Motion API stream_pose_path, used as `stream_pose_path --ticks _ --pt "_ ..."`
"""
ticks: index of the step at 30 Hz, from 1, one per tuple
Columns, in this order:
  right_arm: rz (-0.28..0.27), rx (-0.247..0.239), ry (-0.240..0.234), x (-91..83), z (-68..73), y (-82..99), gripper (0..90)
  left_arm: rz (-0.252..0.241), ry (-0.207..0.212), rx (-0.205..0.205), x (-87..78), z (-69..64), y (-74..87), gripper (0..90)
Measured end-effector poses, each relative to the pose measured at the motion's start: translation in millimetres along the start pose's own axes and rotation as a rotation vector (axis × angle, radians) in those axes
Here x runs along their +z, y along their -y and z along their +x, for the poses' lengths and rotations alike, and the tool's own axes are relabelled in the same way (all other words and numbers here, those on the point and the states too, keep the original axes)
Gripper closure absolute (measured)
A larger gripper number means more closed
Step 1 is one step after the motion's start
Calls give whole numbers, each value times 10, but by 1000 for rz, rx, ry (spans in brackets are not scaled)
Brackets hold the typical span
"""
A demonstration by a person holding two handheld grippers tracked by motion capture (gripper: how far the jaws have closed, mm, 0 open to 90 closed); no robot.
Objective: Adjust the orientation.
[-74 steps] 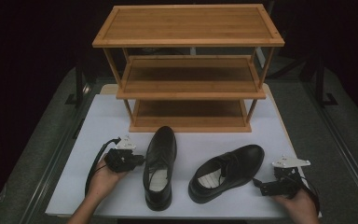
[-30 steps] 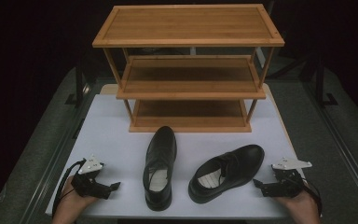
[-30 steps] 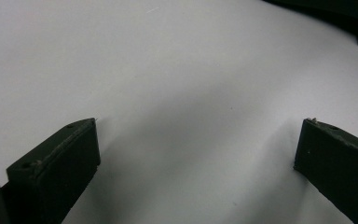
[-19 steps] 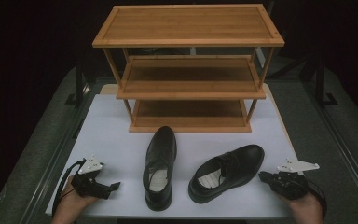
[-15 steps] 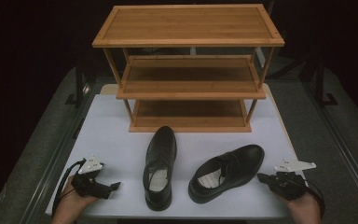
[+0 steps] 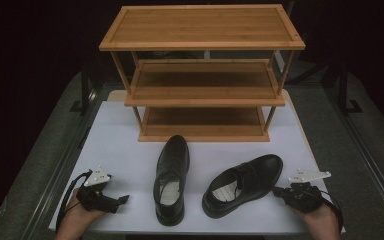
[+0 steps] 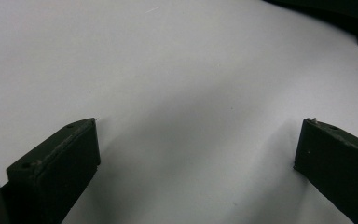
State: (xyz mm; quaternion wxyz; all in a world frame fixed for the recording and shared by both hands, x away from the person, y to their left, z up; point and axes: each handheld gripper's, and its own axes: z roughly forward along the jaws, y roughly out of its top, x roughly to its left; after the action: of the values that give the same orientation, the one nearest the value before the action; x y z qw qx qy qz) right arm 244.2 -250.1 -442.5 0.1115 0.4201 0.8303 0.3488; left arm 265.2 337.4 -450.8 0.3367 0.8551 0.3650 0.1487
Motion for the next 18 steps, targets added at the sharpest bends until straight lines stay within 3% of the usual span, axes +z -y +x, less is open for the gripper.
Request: stream_pose_path --ticks 18 --pt "47 -32 -41 279 -120 -381 899 -1 1 1 0 1 2 0"
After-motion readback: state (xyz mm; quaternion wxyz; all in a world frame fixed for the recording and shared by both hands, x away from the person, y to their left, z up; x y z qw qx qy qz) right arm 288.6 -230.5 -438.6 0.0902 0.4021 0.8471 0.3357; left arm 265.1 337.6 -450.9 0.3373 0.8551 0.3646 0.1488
